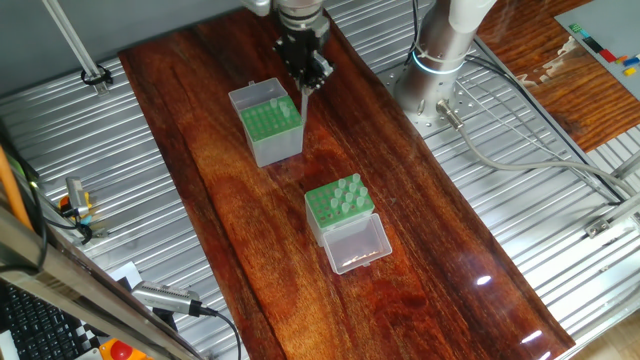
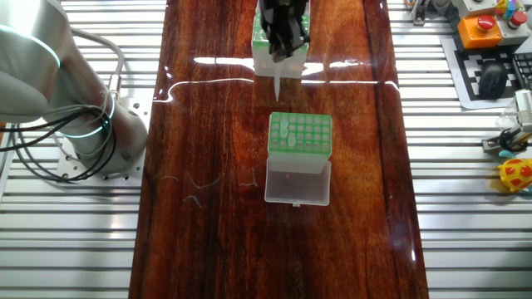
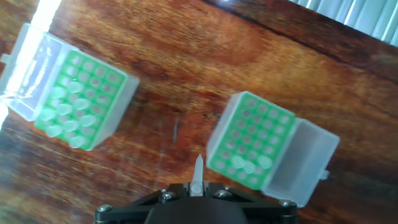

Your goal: Transfer all large pipette tips from one holder to another

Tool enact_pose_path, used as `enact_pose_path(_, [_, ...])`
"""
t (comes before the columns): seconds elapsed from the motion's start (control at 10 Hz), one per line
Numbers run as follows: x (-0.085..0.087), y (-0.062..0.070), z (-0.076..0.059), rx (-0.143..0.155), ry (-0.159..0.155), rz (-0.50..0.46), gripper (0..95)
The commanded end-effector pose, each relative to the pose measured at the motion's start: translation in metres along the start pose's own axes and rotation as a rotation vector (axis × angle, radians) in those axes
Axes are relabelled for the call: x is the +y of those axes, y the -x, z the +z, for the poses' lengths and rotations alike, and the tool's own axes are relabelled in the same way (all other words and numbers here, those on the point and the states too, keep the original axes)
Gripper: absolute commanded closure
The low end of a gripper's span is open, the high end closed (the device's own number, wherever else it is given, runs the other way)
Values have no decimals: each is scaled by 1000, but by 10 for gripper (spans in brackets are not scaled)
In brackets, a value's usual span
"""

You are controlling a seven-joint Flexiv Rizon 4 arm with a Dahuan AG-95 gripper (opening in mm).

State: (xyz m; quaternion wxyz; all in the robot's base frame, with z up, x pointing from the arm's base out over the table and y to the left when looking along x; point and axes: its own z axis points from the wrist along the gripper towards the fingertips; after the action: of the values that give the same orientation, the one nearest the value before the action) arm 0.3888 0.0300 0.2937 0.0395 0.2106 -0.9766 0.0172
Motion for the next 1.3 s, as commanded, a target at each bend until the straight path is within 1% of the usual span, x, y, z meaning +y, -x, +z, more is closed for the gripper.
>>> enact_pose_path(0.1, [-10, 0, -7, -12, 12, -48, 950])
enact_pose_path(0.3, [-10, 0, -7, -20, 22, -37, 950])
enact_pose_path(0.4, [-10, 0, -7, -21, 19, -15, 950])
enact_pose_path(0.6, [-10, 0, -7, -13, 3, -14, 950])
enact_pose_path(0.7, [-13, -1, -7, -14, 2, -16, 950])
enact_pose_path(0.9, [-23, -5, -2, -21, 3, -23, 950])
enact_pose_path(1.0, [-26, -6, -1, -24, 8, -22, 950])
enact_pose_path(1.1, [-28, -6, 2, -22, 4, -20, 950])
enact_pose_path(1.3, [-29, -7, 5, -22, 6, -21, 950])
